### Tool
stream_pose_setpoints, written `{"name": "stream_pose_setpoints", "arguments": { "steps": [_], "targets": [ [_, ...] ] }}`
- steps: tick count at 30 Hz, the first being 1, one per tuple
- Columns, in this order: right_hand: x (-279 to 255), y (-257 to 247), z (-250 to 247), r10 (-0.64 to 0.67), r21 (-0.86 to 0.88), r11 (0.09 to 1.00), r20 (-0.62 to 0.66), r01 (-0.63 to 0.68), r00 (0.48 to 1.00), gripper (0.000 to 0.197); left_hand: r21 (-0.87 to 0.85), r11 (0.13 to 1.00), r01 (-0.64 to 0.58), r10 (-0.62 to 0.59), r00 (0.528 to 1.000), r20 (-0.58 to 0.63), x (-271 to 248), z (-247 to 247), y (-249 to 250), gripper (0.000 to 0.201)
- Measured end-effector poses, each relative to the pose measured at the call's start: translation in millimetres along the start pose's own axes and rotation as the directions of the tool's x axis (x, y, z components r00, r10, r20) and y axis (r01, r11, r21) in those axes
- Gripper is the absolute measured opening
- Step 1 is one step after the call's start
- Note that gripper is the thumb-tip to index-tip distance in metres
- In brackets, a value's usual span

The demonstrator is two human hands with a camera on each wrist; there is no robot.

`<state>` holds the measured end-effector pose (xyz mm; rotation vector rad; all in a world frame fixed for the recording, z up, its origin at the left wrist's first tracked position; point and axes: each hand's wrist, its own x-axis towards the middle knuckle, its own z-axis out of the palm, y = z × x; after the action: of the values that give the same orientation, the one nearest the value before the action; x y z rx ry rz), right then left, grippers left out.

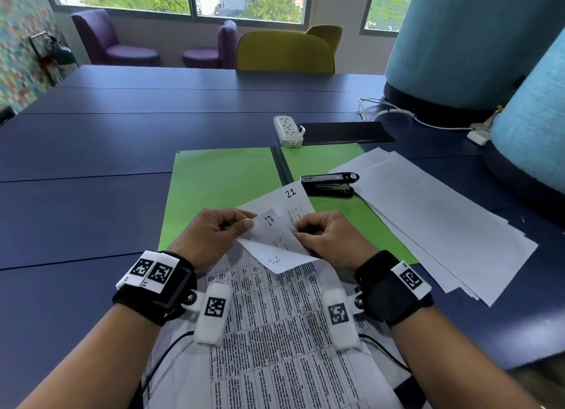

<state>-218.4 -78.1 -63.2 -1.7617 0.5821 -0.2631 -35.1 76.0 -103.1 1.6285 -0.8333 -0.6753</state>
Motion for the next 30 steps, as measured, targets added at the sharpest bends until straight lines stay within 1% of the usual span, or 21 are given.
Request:
{"name": "stream_pose_setpoints", "arguments": {
  "steps": [4,7,9,12,15,18,21,23,25,28,30],
  "targets": [
    [0.1,-1.7,0.8,0.0,-0.026,1.0,-0.03,-0.001,1.0,0.008,-0.017,1.0,-0.008,0.008,1.0,-0.002,-0.5,0.7,1.3,0.023],
    [-1.0,-3.0,0.3,-0.005,-0.036,0.999,-0.03,0.004,1.0,0.005,-0.083,0.997,0.002,-0.002,1.0,-0.004,-2.0,1.7,4.6,0.022],
    [-1.4,-2.3,-0.3,-0.014,-0.053,0.998,-0.018,0.014,1.0,0.005,-0.116,0.993,-0.014,0.014,1.0,0.0,-2.5,1.8,6.2,0.026],
    [-2.8,-3.1,0.1,0.007,0.008,1.0,0.007,-0.007,1.0,0.012,-0.091,0.995,-0.043,0.045,0.999,0.015,-3.7,1.2,6.2,0.017],
    [-2.7,-4.0,0.8,0.024,0.061,0.998,0.007,-0.024,1.0,0.017,-0.103,0.994,-0.028,0.032,0.999,0.04,-5.2,0.7,6.9,0.011],
    [-0.5,-2.0,0.4,0.026,0.055,0.998,0.002,-0.026,1.0,0.022,-0.074,0.997,-0.009,0.012,0.999,0.04,-4.3,-0.3,6.4,0.015],
    [0.4,-1.0,-0.2,0.014,0.038,0.999,0.022,-0.015,1.0,0.019,-0.047,0.999,-0.007,0.008,0.999,0.035,-4.7,-0.8,5.5,0.019],
    [0.9,-0.1,-1.1,-0.001,0.048,0.999,0.046,-0.001,0.999,0.016,-0.038,0.999,-0.016,0.017,0.999,0.034,-4.0,-1.1,5.0,0.014],
    [2.0,1.5,-2.2,-0.019,0.05,0.999,0.064,0.016,0.998,0.017,-0.029,0.999,-0.023,0.024,0.999,0.043,-3.3,-1.4,4.8,0.01],
    [2.5,2.5,-3.4,-0.032,0.027,0.999,0.085,0.03,0.996,0.016,0.004,0.999,-0.035,0.035,0.998,0.059,-2.5,-3.0,1.7,0.013],
    [0.6,0.1,-3.6,-0.031,0.03,0.999,0.094,0.029,0.995,0.014,-0.008,1.0,-0.027,0.028,0.998,0.062,-3.1,-2.1,2.5,0.014]
  ]
}}
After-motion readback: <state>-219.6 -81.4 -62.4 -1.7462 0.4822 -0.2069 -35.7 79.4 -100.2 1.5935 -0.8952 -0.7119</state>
